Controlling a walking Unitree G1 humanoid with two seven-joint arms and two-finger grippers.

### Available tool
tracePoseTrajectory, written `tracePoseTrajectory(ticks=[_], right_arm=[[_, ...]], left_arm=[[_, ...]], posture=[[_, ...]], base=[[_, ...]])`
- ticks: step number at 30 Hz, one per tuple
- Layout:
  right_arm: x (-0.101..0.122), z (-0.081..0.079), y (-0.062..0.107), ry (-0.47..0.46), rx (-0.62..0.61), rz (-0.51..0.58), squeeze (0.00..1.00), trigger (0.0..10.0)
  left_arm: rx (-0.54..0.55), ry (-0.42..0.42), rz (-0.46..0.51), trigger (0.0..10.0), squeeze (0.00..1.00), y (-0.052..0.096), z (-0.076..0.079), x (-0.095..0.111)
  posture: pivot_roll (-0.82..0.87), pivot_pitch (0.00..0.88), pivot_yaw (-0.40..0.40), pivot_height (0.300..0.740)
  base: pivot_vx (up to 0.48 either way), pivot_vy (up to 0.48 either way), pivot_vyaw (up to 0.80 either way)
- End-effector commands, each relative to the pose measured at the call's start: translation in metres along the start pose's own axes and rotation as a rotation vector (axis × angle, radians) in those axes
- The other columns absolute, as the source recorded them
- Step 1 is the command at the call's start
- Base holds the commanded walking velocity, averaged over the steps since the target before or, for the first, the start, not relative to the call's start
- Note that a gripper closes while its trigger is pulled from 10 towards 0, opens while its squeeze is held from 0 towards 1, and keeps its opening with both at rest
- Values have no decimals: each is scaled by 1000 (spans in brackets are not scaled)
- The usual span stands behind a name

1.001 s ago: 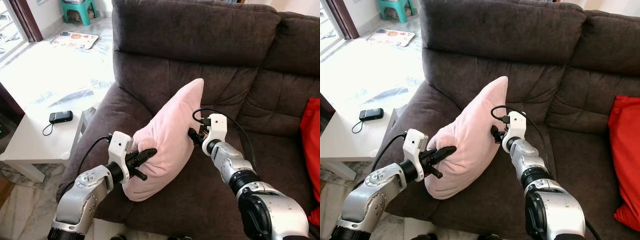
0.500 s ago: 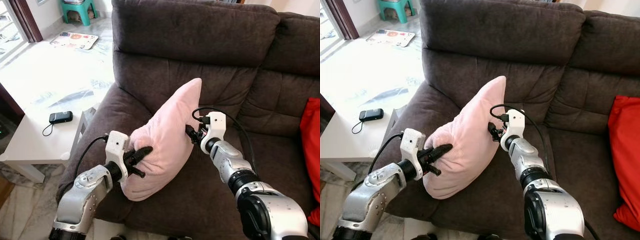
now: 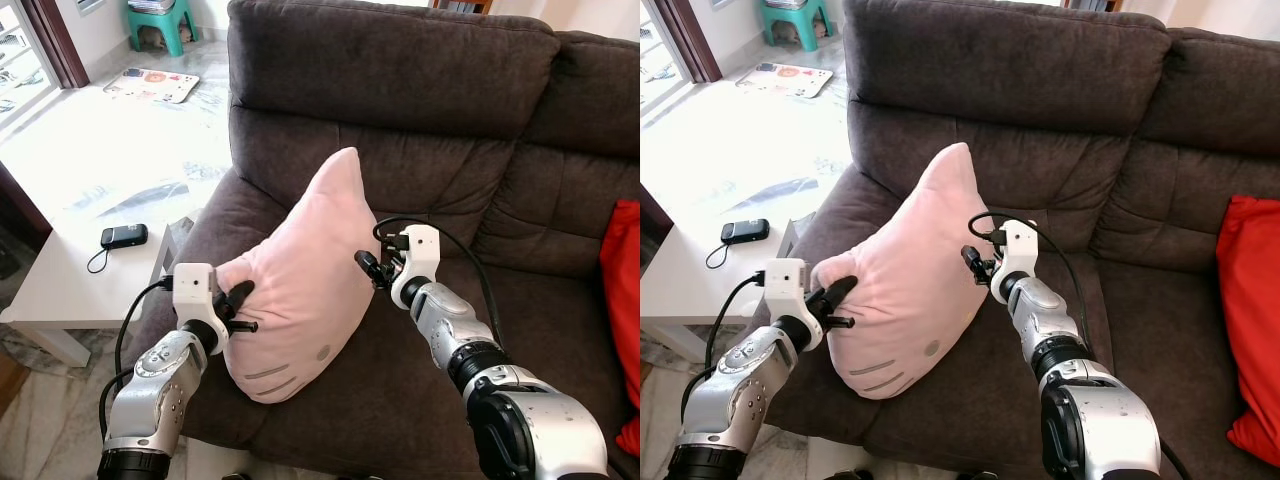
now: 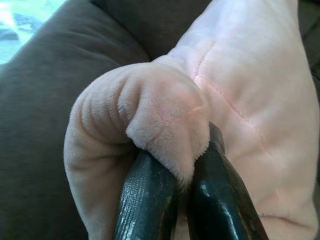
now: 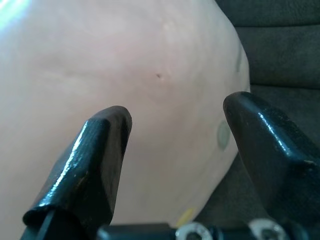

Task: Move the pillow to the sofa from floor

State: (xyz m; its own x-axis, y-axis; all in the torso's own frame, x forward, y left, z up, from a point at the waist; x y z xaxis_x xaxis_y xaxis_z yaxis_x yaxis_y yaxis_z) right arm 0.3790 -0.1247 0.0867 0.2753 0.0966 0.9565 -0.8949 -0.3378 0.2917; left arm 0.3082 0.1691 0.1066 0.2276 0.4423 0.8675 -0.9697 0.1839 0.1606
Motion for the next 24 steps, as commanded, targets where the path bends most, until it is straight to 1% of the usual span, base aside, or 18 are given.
tracePoseTrajectory(ticks=[1, 3, 5, 6, 8, 9, 11, 13, 14, 18, 19, 20, 21, 22, 23, 24], right_arm=[[-5, 1, 2, 6, 1, -5, 0, 10000], [-6, 1, 2, 7, -2, -6, 0, 10000], [-6, 2, 3, -1, -10, -2, 0, 10000], [-6, 2, 3, -1, -10, -2, 0, 10000], [-10, 5, 4, 4, -36, -11, 0, 10000], [-10, 6, 4, 5, -38, -13, 0, 10000], [-16, 9, 7, 5, -68, -24, 0, 10000], [-22, 15, 11, 6, -108, -30, 0, 10000], [-26, 18, 13, 3, -132, -33, 0, 10000], [-39, 26, 20, -15, -186, -48, 0, 10000], [-48, 31, 26, -27, -225, -64, 0, 10000], [-52, 33, 28, -31, -238, -70, 0, 10000], [-60, 36, 33, -45, -262, -84, 0, 10000], [-60, 36, 33, -45, -262, -84, 0, 10000], [-67, 37, 37, -53, -282, -100, 0, 10000], [-70, 38, 38, -55, -289, -108, 0, 10000]], left_arm=[[123, 15, -11, 10000, 0, 2, -19, -11], [134, 36, 13, 10000, 0, 1, -20, -8], [144, 81, 70, 10000, 0, 1, -20, -2], [144, 81, 70, 10000, 0, 1, -20, -2], [163, 116, 101, 10000, 0, 1, -22, 0], [166, 119, 106, 10000, 0, 1, -22, 0], [165, 111, 96, 10000, 0, -1, -23, -3], [146, 100, 62, 10000, 0, -2, -22, -10], [122, 101, 36, 10000, 0, -3, -20, -15], [76, 93, 0, 10000, 0, -3, -16, -22], [45, 86, -20, 10000, 0, -3, -14, -26], [38, 84, -23, 10000, 0, -3, -14, -26], [29, 99, -22, 10000, 0, -3, -13, -27], [29, 99, -22, 10000, 0, -3, -13, -27], [25, 110, -19, 10000, 631, -4, -13, -27], [24, 113, -19, 10000, 631, -4, -13, -27]], posture=[[139, 145, -86, 740], [136, 145, -84, 740], [134, 144, -81, 740], [134, 144, -81, 740], [132, 145, -81, 740], [132, 145, -81, 740], [131, 145, -79, 740], [130, 144, -78, 740], [127, 145, -76, 740], [125, 144, -74, 740], [123, 145, -70, 740], [121, 144, -68, 740], [119, 144, -65, 740], [119, 144, -65, 740], [116, 140, -62, 740], [115, 139, -61, 740]], base=[[0, 0, 0], [0, 0, 0], [0, 0, 0], [0, 0, 0], [0, 0, 0], [0, 0, 0], [0, 0, 0], [0, 0, 0], [0, 0, 0], [0, 0, 0], [0, 0, 0], [0, 0, 0], [0, 0, 0], [0, 0, 0], [0, 0, 0], [0, 0, 0]])
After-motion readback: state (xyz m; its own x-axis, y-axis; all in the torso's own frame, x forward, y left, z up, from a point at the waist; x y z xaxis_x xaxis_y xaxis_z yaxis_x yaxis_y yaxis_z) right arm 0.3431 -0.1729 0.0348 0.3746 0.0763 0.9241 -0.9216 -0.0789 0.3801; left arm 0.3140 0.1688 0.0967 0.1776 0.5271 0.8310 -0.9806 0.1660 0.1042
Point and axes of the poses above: a point about 5 cm out from each wrist's last joint towards the gripper, its own y axis pointing back from the gripper into the wrist, its own x axis along the axis of the wrist's last joint, z = x × y, the point moved 1 cm from there along -y, pointing out of the wrist towards the gripper, and after that the axes turned 15 degrees about y, right-handed, at the moved point
